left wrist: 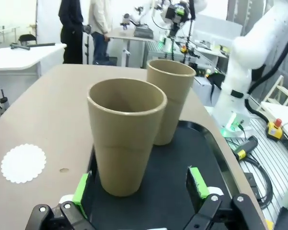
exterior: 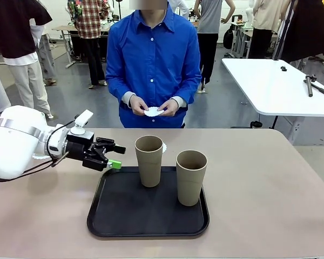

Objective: Place coasters on the table and set cups on them.
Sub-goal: Take one Reusable plastic cup from the Flat Tray and place it on a coaster set by the human.

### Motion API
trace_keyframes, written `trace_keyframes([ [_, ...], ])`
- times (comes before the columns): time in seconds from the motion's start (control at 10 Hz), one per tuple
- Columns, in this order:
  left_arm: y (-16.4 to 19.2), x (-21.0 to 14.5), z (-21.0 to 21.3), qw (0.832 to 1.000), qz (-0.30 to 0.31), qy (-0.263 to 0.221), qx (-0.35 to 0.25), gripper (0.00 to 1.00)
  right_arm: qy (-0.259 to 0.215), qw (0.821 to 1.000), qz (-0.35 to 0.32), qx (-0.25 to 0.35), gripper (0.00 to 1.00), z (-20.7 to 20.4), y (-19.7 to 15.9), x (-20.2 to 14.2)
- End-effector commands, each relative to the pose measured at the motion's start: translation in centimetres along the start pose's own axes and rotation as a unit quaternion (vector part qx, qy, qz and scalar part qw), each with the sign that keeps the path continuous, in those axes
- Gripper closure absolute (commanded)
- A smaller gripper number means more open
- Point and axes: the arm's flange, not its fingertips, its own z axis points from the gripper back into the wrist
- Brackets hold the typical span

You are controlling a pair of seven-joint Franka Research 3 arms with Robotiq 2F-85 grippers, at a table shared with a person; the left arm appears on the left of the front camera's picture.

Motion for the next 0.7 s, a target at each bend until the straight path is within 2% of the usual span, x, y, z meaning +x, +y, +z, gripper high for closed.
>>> trace_keyframes([
  [0.0, 0.4, -0.25, -0.52, 0.999, -0.022, -0.021, 0.027, 0.0, -0.003, 1.0, 0.004, 0.008, 0.0, -0.01, -0.02, -0.11],
  [0.2, -0.1, 0.14, -0.52, 0.999, -0.034, 0.017, 0.033, 0.0, -0.003, 1.0, 0.004, 0.008, 0.0, -0.01, -0.02, -0.11],
  [0.3, 0.41, 0.09, -0.22, 1.0, 0.002, -0.01, 0.015, 0.0, -0.003, 1.0, 0.004, 0.008, 0.0, -0.01, -0.02, -0.11],
  [0.6, 0.41, 0.09, -0.22, 1.0, 0.002, -0.01, 0.015, 0.0, -0.003, 1.0, 0.004, 0.008, 0.0, -0.01, -0.02, -0.11],
])
